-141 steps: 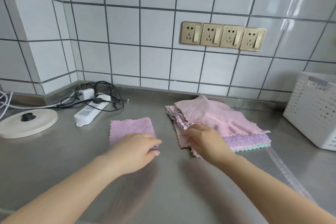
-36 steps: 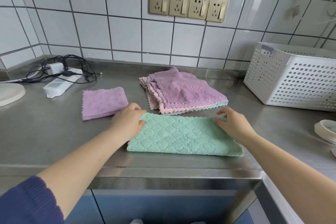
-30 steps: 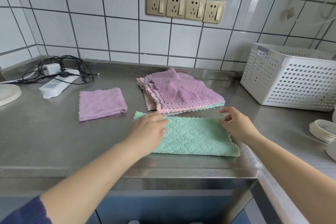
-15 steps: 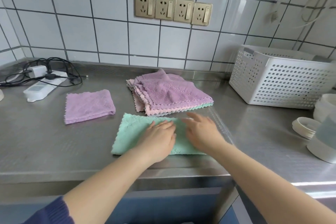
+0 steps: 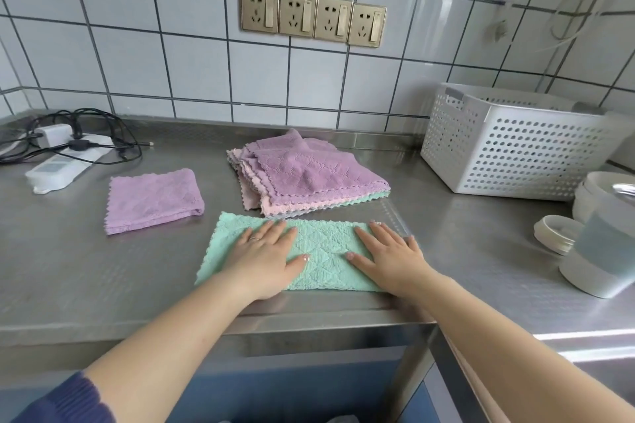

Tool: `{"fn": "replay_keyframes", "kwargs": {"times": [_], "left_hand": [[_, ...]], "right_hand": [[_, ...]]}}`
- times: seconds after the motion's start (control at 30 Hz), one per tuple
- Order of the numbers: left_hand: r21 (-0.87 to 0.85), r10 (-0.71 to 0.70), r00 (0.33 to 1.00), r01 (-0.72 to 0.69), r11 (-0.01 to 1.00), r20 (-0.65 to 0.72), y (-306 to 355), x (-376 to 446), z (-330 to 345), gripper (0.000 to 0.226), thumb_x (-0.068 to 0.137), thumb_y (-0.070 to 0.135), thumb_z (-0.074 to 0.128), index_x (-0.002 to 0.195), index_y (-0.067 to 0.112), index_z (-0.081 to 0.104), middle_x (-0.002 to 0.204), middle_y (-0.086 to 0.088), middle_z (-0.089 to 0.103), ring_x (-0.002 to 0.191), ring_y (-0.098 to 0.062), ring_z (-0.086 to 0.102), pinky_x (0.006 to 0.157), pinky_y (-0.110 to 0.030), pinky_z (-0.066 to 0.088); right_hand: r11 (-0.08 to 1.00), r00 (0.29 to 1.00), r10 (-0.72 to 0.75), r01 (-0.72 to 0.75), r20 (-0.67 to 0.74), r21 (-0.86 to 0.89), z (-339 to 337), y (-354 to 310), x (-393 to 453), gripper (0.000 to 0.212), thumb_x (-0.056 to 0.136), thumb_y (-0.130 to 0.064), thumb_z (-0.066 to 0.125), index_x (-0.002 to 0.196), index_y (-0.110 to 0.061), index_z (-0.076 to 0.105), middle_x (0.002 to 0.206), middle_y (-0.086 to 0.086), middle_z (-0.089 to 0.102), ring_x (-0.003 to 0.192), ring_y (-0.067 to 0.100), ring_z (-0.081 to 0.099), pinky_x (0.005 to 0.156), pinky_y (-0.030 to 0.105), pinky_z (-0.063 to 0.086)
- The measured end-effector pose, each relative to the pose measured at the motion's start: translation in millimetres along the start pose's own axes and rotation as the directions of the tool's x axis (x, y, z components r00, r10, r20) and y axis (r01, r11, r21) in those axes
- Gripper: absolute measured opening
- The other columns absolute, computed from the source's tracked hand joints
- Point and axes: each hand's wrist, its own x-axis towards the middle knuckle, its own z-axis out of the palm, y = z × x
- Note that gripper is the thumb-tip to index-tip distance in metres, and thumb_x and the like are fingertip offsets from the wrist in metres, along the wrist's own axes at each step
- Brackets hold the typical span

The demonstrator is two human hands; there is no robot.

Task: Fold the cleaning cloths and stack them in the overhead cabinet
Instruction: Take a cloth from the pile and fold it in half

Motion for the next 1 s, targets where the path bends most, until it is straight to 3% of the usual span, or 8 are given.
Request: {"fn": "replay_keyframes", "kwargs": {"times": [0.07, 0.17, 0.3, 0.43, 0.5, 0.67, 0.8, 1.0], "left_hand": [[-0.004, 0.041, 0.998, -0.041, 0.999, -0.044, 6, -2, -2, 0.059, 0.097, 0.050, 0.023, 0.149, 0.024, 0.013, 0.159, 0.001, 0.004, 0.146, -0.017, 0.001, 0.119, -0.042, 0.002], [-0.076, 0.281, 0.937, -0.302, 0.950, -0.206, 35, -11, -8, 0.043, 0.098, 0.030, 0.038, 0.140, 0.026, 0.040, 0.151, 0.006, 0.032, 0.141, -0.013, 0.023, 0.118, -0.034, 0.012], [-0.097, 0.493, 0.819, -0.539, 0.837, -0.295, 86, -20, -5, 0.032, 0.093, 0.021, 0.047, 0.121, 0.023, 0.061, 0.126, 0.004, 0.059, 0.116, -0.019, 0.050, 0.101, -0.033, 0.038], [-0.027, 0.507, 0.806, -0.539, 0.842, -0.306, 104, -11, 3, 0.027, 0.090, 0.015, 0.052, 0.114, 0.018, 0.064, 0.109, -0.003, 0.060, 0.102, -0.028, 0.052, 0.082, -0.037, 0.046], [0.020, 0.509, 0.801, -0.531, 0.847, -0.313, 108, -7, 6, 0.028, 0.087, 0.008, 0.053, 0.110, 0.018, 0.064, 0.099, -0.004, 0.055, 0.096, -0.030, 0.051, 0.069, -0.035, 0.041], [0.090, 0.523, 0.804, -0.521, 0.849, -0.283, 114, -4, 3, 0.048, 0.090, 0.005, 0.045, 0.134, 0.024, 0.047, 0.093, -0.007, 0.040, 0.093, -0.033, 0.048, 0.064, -0.036, 0.031], [0.190, 0.499, 0.842, -0.465, 0.865, -0.207, 129, -6, -8, 0.045, 0.091, 0.012, 0.044, 0.136, 0.020, 0.042, 0.109, -0.013, 0.047, 0.100, -0.034, 0.050, 0.067, -0.037, 0.033], [0.324, 0.529, 0.835, -0.463, 0.825, -0.154, 146, -7, -16, 0.022, 0.087, 0.007, 0.052, 0.108, 0.009, 0.059, 0.105, -0.010, 0.051, 0.099, -0.029, 0.052, 0.065, -0.034, 0.033]], "right_hand": [[0.998, 0.998, 0.050, -0.048, -0.042, 0.035, -6, 14, 7, 0.063, 0.091, -0.064, 0.027, 0.145, -0.032, 0.028, 0.155, -0.003, 0.023, 0.143, 0.019, 0.021, 0.113, 0.052, 0.013], [0.967, 0.962, 0.208, -0.174, -0.178, 0.187, -20, 40, 19, 0.035, 0.093, -0.038, 0.042, 0.117, -0.020, 0.060, 0.124, 0.008, 0.059, 0.113, 0.030, 0.053, 0.096, 0.041, 0.044], [0.915, 0.958, 0.265, -0.216, -0.105, 0.341, -29, 49, 27, 0.023, 0.086, -0.036, 0.061, 0.099, -0.021, 0.072, 0.104, 0.002, 0.070, 0.099, 0.024, 0.062, 0.082, 0.031, 0.049], [0.892, 0.959, 0.247, -0.169, -0.138, 0.420, -26, 42, 32, 0.016, 0.082, -0.033, 0.067, 0.091, -0.020, 0.071, 0.096, -0.001, 0.070, 0.091, 0.018, 0.061, 0.071, 0.025, 0.042], [0.893, 0.952, 0.237, -0.135, -0.194, 0.428, -26, 41, 33, 0.014, 0.082, -0.031, 0.067, 0.090, -0.019, 0.069, 0.092, -0.002, 0.068, 0.085, 0.017, 0.059, 0.069, 0.024, 0.040], [0.904, 0.907, 0.227, -0.061, -0.355, 0.424, -31, 37, 35, 0.011, 0.086, -0.027, 0.061, 0.091, -0.018, 0.064, 0.084, -0.010, 0.059, 0.081, 0.014, 0.054, 0.069, 0.025, 0.040], [0.941, 0.941, 0.221, -0.137, -0.255, 0.310, -26, 35, 44, 0.014, 0.084, -0.023, 0.058, 0.093, -0.017, 0.066, 0.096, -0.001, 0.067, 0.094, 0.023, 0.061, 0.072, 0.028, 0.044], [0.943, 0.968, 0.208, -0.159, -0.144, 0.293, -30, 39, 51, 0.024, 0.084, -0.037, 0.063, 0.097, -0.018, 0.069, 0.094, 0.002, 0.069, 0.091, 0.023, 0.062, 0.074, 0.029, 0.047]]}}
